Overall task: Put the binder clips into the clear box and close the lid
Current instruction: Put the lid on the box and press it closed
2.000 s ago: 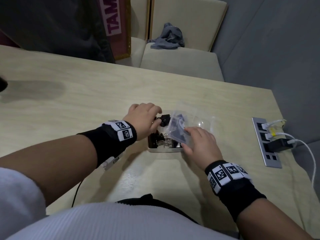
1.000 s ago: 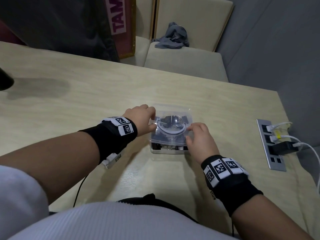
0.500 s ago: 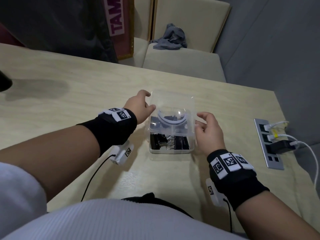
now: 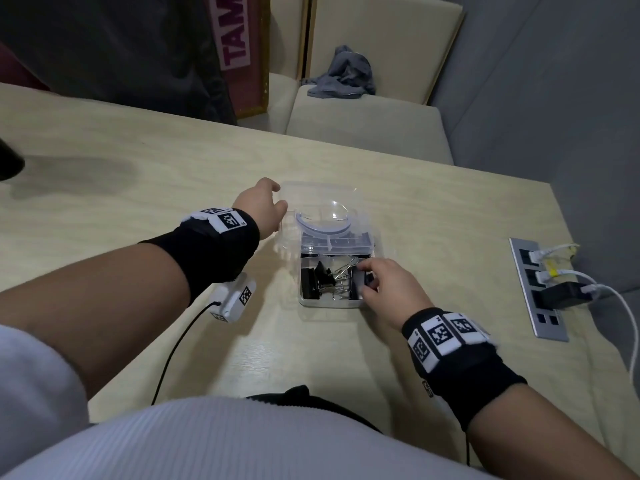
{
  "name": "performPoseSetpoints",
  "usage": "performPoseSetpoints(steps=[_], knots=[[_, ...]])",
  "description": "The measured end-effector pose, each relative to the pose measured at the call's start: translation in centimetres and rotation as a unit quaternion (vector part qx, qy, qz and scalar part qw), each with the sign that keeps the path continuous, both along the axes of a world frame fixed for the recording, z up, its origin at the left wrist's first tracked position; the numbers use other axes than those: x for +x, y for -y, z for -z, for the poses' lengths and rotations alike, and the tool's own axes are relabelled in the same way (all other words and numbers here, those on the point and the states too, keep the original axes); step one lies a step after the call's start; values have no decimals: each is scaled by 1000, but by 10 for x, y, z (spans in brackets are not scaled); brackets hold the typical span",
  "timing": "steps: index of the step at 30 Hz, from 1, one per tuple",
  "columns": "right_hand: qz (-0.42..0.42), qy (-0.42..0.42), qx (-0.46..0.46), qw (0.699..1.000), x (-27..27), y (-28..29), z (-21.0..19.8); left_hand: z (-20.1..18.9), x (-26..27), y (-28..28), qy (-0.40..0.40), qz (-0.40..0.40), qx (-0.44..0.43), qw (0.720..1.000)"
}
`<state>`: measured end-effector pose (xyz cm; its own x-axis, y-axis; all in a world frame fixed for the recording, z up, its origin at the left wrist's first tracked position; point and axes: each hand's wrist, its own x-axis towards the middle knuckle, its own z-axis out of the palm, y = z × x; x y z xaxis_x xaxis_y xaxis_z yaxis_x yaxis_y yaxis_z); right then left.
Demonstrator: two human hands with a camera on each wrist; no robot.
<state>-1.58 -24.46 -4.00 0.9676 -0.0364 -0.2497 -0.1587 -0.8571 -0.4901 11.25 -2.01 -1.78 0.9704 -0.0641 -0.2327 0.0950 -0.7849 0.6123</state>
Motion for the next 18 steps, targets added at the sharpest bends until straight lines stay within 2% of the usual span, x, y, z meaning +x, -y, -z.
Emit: performPoseSetpoints(steps=[3, 8, 18], knots=[[-26, 26, -4, 999, -2, -4, -1, 1, 0, 2, 1, -5, -1, 1000], [-10, 82, 32, 996, -1, -6, -2, 1, -2, 4, 1, -1, -4, 1000], [-58, -20, -43, 997, -2, -16, 1, 1, -4, 3, -2, -7, -3, 1000]])
